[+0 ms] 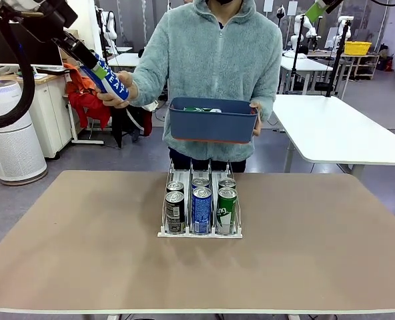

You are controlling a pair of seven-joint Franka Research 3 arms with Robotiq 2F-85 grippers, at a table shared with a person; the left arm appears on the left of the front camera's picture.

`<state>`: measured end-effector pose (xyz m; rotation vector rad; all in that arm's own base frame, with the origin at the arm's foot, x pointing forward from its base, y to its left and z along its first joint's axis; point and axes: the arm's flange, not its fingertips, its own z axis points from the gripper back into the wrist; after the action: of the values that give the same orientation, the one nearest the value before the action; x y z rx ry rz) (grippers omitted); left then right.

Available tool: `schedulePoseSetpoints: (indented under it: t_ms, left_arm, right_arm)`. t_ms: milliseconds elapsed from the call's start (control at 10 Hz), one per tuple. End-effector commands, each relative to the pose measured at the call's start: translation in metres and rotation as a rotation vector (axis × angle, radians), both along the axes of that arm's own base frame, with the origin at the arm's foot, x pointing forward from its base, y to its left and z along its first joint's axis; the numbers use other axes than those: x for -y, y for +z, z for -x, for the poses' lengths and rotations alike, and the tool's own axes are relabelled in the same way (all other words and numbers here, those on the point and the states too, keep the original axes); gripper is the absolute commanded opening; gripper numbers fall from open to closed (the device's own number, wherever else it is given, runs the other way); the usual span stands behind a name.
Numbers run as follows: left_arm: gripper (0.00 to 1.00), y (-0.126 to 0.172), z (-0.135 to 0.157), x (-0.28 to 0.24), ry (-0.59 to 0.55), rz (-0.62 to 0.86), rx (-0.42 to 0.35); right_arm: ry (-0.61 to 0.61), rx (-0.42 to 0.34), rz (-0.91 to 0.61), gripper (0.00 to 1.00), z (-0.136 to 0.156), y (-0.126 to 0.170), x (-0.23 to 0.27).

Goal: Fill the beverage cans into the dispenser.
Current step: Pick up the Ionic drink handed by the human, then place the picked Ionic drink in the line of the Automatic Can Dispenser with the same cans.

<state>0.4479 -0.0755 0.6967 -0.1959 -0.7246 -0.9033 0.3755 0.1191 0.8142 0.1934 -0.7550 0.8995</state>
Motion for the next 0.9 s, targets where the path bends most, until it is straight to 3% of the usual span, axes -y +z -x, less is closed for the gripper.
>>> schedulePoseSetpoints:
  t_ms: [0, 200, 800]
  left_arm:
    - [0.00, 0.0028, 0.0010, -0.0015, -0.021, -0.022, 0.022]
    - [0.00, 0.0071, 0.0009, 0.0033, 0.030, -0.037, -0.002]
    - [0.00, 0.0017, 0.0004, 0.0006, -0.005, -0.010, 0.007]
  right_arm:
    - [0.004, -0.001, 0.006, 1.00, 0.0006, -0.0010, -0.0004]
    - [0.004, -0.001, 0.006, 1.00, 0.0006, -0.0010, -0.0004]
    - [0.004, -0.001, 0.006, 1.00, 0.0006, -0.0010, -0.0004]
